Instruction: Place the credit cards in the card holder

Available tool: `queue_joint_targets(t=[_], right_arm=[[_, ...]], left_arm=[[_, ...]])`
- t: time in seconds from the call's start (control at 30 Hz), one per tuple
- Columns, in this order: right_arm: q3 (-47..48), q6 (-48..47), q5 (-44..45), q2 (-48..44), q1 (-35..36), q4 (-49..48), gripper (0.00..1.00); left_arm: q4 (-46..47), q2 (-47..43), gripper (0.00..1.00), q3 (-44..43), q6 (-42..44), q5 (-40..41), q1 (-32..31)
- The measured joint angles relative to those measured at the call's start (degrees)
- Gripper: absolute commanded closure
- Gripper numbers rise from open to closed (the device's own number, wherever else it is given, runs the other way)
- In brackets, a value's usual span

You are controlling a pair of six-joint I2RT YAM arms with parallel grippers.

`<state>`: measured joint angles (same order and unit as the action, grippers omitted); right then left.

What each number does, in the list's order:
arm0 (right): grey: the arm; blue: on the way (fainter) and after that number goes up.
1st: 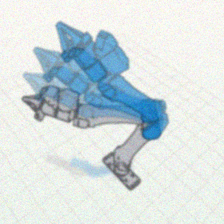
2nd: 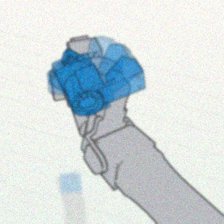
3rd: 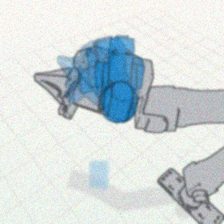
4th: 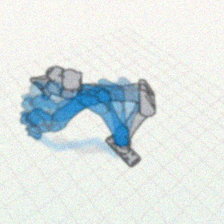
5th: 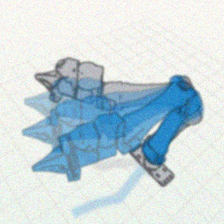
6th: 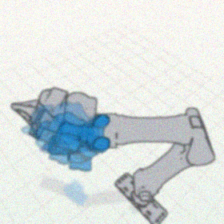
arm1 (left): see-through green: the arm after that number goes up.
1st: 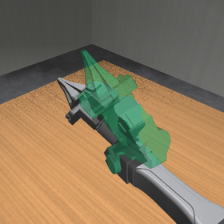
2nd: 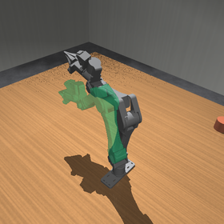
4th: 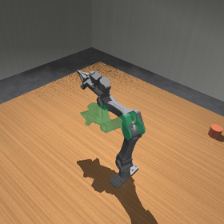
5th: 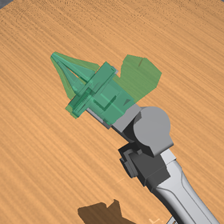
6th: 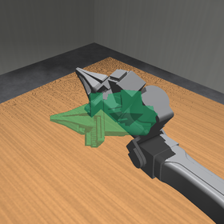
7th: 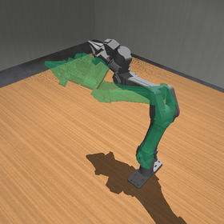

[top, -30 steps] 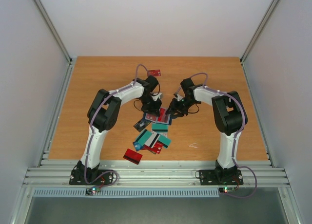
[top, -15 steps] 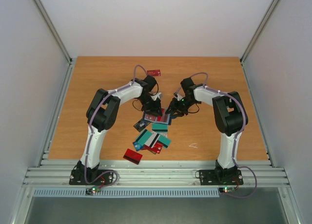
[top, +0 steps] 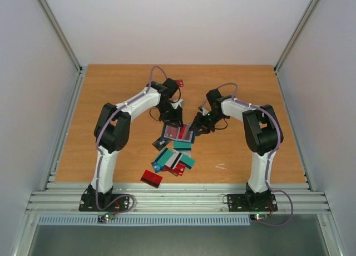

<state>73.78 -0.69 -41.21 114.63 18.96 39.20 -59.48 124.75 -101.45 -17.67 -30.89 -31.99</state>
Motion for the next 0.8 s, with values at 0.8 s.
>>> queue_joint_targets(t=[0.8], right_arm=[[0.2,-0.48,0.0,-1.66,0.0,1.14,0.67]], left_arm=[[-3.08,5.07,1.0,-2.97,2.32,5.68,-0.81]])
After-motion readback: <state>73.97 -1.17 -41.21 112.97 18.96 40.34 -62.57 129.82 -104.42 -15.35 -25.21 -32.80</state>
